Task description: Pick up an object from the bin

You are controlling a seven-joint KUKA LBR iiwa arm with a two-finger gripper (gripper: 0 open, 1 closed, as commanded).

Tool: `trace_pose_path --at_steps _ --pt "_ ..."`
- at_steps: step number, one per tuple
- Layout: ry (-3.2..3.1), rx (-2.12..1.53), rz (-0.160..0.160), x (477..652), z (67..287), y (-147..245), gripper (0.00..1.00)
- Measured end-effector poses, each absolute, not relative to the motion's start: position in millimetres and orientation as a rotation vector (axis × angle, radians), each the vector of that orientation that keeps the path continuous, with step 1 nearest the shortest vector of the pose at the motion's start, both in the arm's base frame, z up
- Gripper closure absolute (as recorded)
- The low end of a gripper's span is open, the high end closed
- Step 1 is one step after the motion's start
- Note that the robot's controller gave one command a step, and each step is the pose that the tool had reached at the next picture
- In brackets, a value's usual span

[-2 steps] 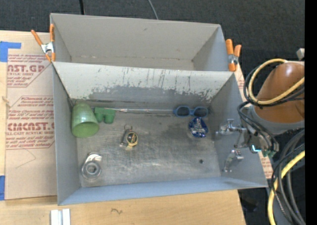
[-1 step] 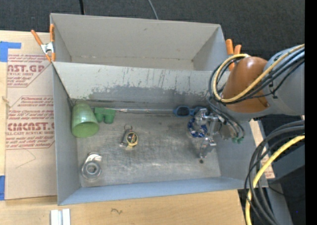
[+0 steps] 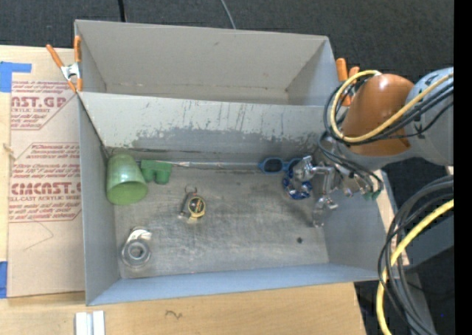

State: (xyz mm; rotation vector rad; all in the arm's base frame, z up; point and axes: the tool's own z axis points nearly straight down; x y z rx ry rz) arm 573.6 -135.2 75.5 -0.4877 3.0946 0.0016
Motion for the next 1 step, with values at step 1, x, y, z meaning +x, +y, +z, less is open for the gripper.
trace_pose_path --at_steps 1 --pt "3.075 -0.484 -0.007 578.9 79.8 -134.5 1.0"
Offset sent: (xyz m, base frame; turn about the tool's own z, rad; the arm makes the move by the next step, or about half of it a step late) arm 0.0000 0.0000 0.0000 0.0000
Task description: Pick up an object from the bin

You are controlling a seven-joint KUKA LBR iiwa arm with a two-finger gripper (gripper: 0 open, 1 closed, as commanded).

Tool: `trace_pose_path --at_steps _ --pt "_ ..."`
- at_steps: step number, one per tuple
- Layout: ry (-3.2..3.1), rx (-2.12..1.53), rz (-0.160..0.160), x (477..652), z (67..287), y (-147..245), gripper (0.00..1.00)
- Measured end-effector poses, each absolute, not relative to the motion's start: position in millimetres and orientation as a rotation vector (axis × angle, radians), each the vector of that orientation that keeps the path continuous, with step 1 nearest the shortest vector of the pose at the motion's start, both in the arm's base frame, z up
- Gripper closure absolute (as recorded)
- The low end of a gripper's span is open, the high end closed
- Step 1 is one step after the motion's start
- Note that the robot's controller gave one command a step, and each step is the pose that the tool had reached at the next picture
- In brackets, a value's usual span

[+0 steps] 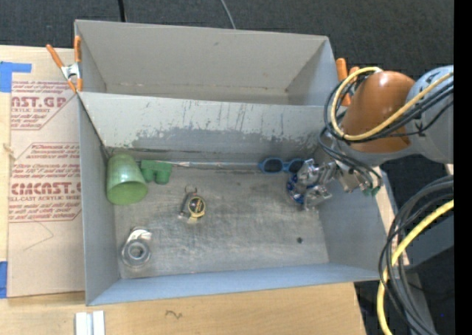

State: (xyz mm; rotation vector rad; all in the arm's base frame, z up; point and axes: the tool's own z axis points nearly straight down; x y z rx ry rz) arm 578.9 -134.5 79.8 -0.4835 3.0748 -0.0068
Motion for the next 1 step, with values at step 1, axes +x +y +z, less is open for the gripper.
trace_pose_path --at_steps 1 --pt "2.982 -0.957 -0.007 578.6 263.4 -133.2 1.0"
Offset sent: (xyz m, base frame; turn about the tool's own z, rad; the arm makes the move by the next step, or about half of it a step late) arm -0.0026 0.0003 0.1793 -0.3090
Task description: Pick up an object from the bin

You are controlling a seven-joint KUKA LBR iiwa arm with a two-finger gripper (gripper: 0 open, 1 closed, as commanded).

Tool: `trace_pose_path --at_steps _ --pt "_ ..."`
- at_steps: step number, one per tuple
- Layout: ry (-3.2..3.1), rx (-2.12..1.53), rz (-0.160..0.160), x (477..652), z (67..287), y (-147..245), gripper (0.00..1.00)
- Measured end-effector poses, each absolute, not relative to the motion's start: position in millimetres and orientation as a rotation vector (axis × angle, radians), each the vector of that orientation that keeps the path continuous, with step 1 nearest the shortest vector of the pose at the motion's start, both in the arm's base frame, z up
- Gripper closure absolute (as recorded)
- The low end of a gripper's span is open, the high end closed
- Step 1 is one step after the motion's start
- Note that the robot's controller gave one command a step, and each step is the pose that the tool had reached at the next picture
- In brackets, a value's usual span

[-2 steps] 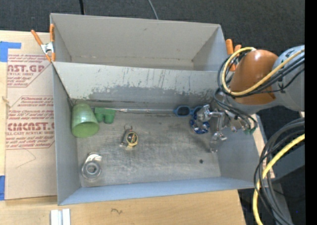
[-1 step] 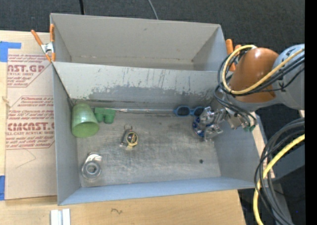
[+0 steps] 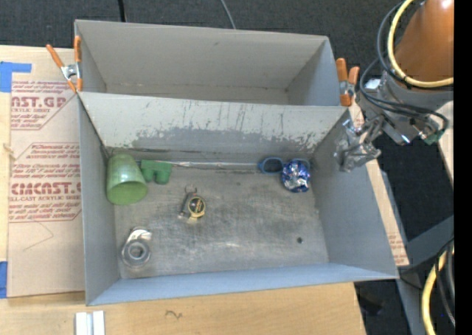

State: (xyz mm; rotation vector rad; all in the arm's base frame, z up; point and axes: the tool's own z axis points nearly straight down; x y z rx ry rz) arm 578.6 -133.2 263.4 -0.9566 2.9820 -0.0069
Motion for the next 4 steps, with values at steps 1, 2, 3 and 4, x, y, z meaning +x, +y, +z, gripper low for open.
trace_pose_path --at_steps 1,2,3,4 --pt "3.091 -0.59 0.007 542.7 112.5 -123.2 1.0" --pt "3.141 -0.009 0.006 558.0 97.2 -50.1 1.0" --pt "3.141 -0.006 0.001 557.9 97.6 -52.5 0.0" --pt "3.086 -0.549 0.002 581.0 157.1 12.8 0.0"
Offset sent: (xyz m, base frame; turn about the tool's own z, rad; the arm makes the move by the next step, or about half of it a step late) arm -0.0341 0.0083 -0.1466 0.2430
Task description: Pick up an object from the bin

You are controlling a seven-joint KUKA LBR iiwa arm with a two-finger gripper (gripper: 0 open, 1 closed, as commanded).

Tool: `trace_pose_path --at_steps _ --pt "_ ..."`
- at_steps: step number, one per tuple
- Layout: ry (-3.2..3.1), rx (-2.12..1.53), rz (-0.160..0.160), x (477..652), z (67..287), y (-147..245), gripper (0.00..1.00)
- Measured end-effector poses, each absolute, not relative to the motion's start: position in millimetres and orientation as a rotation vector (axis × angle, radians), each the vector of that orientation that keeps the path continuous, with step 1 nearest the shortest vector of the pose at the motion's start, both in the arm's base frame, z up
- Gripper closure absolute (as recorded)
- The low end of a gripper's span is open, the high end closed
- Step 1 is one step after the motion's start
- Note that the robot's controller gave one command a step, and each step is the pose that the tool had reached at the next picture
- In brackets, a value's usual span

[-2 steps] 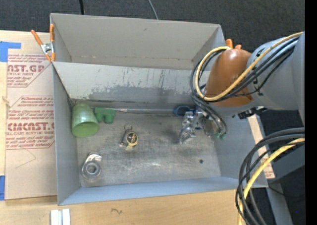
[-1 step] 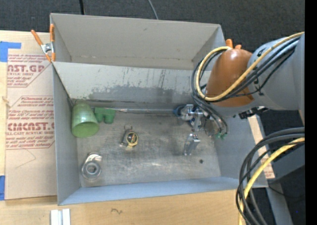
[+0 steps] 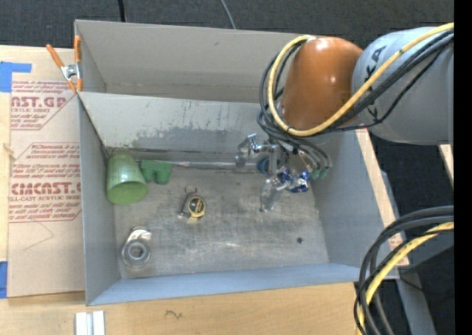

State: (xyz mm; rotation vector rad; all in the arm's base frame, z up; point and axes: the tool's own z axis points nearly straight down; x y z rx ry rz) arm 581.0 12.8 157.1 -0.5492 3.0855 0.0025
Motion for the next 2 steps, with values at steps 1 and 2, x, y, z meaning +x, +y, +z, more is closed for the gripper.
trace_pose_path --at_steps 1,2 --pt "3.111 -0.417 0.007 577.2 148.1 102.6 0.0" --pt "3.088 -0.529 0.002 569.4 69.8 110.5 0.0"
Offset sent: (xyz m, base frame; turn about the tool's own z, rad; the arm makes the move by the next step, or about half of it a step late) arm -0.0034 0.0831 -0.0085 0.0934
